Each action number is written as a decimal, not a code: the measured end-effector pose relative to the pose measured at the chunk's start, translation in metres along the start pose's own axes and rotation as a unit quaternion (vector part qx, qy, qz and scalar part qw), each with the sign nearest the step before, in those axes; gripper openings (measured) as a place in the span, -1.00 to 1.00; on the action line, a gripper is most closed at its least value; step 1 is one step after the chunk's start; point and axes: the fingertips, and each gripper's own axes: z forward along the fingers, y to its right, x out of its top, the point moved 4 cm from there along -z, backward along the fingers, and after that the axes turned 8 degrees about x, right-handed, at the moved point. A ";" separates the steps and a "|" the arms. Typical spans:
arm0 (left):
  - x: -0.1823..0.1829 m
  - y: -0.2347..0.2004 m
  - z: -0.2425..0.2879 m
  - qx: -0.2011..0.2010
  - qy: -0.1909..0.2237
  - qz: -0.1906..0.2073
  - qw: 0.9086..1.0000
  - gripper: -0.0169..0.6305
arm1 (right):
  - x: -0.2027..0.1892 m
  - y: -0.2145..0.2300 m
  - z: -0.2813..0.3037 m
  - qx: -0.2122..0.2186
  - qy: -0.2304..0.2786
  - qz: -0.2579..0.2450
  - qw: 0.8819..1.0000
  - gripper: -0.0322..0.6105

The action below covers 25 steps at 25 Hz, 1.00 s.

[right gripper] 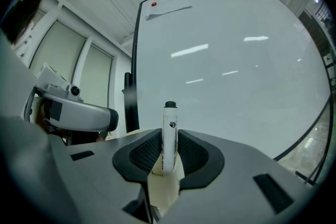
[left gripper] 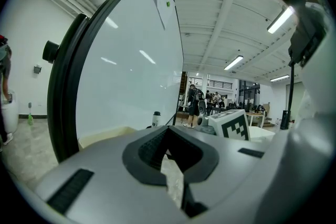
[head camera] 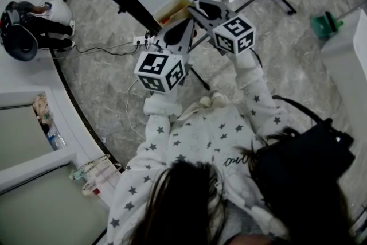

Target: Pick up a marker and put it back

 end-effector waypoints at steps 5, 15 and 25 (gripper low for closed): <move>0.001 -0.002 -0.002 0.001 0.004 -0.005 1.000 -0.95 | 0.008 -0.002 -0.003 -0.011 0.012 -0.022 1.000 -0.63; 0.019 0.005 -0.019 -0.013 0.031 0.002 0.999 -0.95 | 0.038 -0.020 -0.026 -0.033 0.023 -0.050 0.998 -0.40; 0.052 0.033 -0.041 -0.046 0.055 0.045 0.996 -0.95 | 0.090 -0.066 -0.066 -0.029 0.046 -0.080 0.995 -0.80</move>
